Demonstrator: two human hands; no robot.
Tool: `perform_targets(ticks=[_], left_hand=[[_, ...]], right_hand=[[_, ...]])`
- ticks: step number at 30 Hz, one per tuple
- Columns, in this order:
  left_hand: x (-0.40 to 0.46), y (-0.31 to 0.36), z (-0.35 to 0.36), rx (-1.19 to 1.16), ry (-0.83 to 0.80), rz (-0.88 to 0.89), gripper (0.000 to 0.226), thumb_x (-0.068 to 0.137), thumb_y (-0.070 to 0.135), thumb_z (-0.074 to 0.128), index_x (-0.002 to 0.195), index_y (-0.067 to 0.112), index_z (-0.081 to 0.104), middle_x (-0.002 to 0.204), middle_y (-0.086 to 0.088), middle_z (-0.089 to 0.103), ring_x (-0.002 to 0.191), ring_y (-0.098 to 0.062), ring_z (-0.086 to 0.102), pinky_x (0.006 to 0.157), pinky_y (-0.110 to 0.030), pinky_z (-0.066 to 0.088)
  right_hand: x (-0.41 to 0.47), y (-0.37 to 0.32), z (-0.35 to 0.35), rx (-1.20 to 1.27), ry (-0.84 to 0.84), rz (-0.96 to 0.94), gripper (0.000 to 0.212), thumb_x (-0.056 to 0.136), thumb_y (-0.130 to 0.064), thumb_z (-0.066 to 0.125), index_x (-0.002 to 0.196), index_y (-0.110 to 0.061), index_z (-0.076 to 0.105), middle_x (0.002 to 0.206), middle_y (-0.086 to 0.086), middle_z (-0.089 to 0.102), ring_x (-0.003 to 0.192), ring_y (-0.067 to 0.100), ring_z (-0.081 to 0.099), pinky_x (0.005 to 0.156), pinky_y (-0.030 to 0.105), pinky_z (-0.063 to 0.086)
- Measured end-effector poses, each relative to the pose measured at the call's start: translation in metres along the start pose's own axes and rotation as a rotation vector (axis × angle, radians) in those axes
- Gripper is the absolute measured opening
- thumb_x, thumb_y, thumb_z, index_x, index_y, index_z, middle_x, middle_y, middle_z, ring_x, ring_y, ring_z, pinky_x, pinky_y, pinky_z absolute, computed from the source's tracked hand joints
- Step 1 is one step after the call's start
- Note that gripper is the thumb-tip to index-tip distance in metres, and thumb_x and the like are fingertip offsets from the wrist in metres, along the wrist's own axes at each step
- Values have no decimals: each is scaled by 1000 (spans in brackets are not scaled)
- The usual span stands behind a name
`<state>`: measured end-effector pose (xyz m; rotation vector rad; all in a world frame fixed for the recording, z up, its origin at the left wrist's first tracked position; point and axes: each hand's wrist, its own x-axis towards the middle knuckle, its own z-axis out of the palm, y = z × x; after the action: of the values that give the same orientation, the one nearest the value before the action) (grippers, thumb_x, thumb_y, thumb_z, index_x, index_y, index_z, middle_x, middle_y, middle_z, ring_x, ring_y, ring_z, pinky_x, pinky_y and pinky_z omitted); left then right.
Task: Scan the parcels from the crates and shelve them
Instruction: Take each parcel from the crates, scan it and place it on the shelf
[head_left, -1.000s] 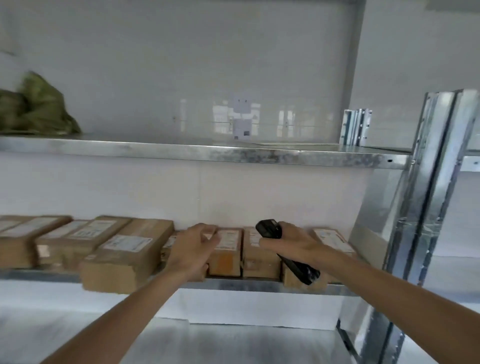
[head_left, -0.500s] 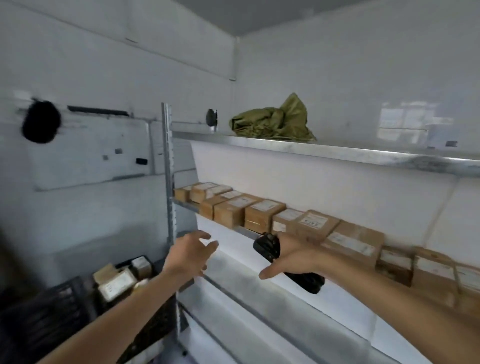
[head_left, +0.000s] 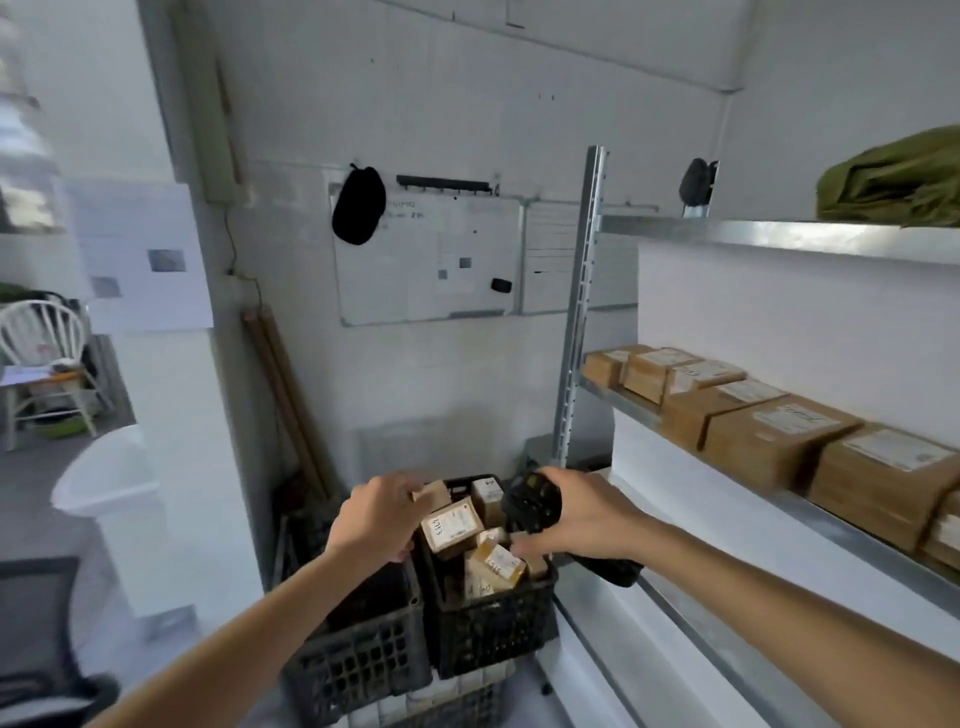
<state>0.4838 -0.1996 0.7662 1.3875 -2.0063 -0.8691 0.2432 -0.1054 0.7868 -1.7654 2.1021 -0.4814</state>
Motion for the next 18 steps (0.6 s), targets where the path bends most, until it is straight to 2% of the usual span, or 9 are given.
perform_targets(ticks=[3,9,13,16,18], left_hand=[[53,-25,4,17,24,-52,14,92,34,66,88,22,72,70,-6,74,55,-22,71,56,-41,63],[160,-79,28,30,38,-123,6,90,41,68,93,37,65,68,2,74,55,-18,72,60,-39,64],[219,-120,54,33,14,-171,22,84,54,67,98,37,69,80,8,73,71,-20,72,68,-40,63],[262,-152,79,29,-37,-201,33,85,55,66,111,36,69,80,11,73,74,-18,71,70,-39,63],[291,-173,96,45,-79,-213,37,86,56,65,116,33,68,82,12,73,75,-16,71,70,-39,63]], right_hand=[[70,7,19,-5,-11,-41,103,45,-84,79,134,-40,53,120,-16,68,107,9,66,90,36,58],[189,32,52,-35,-60,-53,113,44,-89,74,142,-41,46,130,-16,64,117,13,63,93,39,57],[248,55,75,-72,-101,46,104,48,-88,78,132,-34,49,121,-13,65,108,14,65,86,38,57],[290,76,99,-72,-79,131,106,44,-91,76,126,-31,47,111,-12,65,99,15,66,81,38,58],[316,92,119,-64,-57,168,105,43,-92,75,125,-32,48,112,-12,66,101,15,66,81,38,58]])
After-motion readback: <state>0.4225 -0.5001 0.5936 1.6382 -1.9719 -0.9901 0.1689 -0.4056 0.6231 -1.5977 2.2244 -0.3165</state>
